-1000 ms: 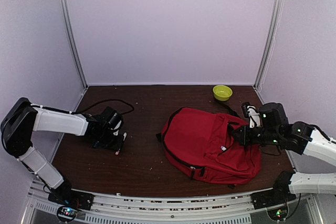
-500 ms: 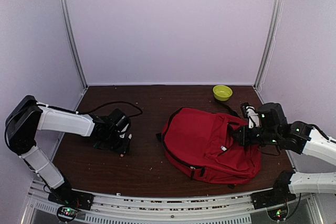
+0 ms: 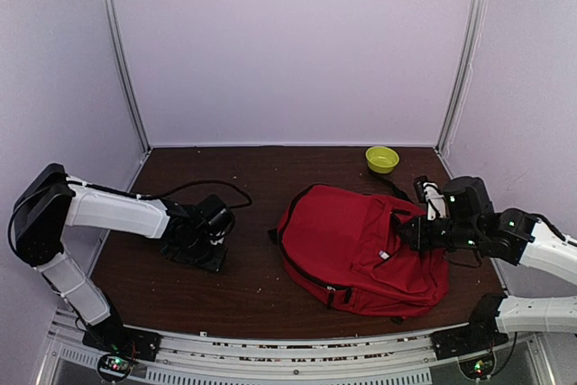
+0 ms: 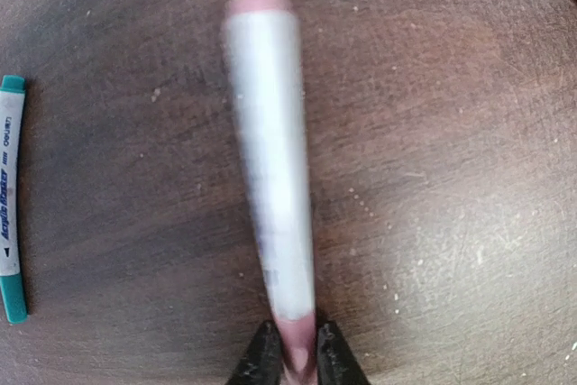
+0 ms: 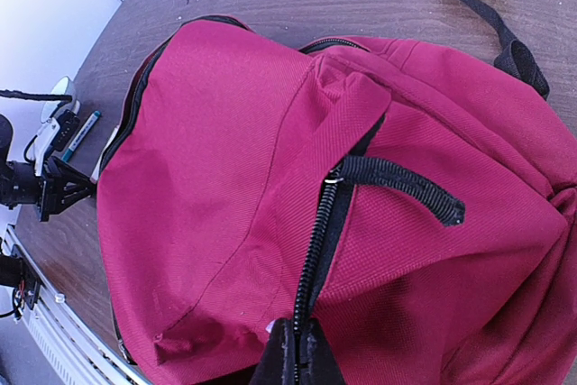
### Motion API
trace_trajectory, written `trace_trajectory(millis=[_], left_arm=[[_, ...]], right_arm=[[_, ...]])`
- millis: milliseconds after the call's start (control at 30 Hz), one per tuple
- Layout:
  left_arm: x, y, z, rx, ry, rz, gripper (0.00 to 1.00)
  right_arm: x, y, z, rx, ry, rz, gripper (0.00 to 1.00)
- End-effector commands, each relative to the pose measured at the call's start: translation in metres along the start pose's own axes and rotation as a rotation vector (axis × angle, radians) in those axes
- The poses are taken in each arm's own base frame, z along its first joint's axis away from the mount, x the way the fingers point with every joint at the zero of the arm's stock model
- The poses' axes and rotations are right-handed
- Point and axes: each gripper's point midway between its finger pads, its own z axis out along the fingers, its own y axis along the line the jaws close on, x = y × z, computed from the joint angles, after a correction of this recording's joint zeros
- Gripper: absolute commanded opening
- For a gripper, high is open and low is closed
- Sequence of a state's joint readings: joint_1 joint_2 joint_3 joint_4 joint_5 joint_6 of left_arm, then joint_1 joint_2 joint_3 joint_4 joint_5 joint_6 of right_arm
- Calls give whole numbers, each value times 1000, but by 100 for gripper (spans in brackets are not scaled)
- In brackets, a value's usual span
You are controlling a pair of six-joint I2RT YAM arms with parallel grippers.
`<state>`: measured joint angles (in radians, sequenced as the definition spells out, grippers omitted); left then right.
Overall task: Pack the student bag
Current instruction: Pick up the pen at the center of the board.
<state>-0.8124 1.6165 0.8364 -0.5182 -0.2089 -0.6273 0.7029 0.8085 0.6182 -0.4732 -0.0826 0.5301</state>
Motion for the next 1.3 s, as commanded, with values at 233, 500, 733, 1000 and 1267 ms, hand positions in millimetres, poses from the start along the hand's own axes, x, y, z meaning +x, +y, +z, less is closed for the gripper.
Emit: trace_trajectory(millis=[233,500,733,1000,1267], left_arm=[[-15,-27,-22,54,-66,97,4],[-34,-91,-90,234,-278,291,0],[-46,-157,-141,411,-380,489,0],[-46,-211,-153,531,-382,590,0],[-52,-245,-145,545,-351,637,0]], right_arm=[[-4,0,-8,-3,-34,4,0],[-9,4,-1,10,-12,-39,0],[-11,3,-6,10,-31,-37,0],[-11,-1,-14,24,-43,-37,0],[-13,-2,-18,27,-49,-43,0]])
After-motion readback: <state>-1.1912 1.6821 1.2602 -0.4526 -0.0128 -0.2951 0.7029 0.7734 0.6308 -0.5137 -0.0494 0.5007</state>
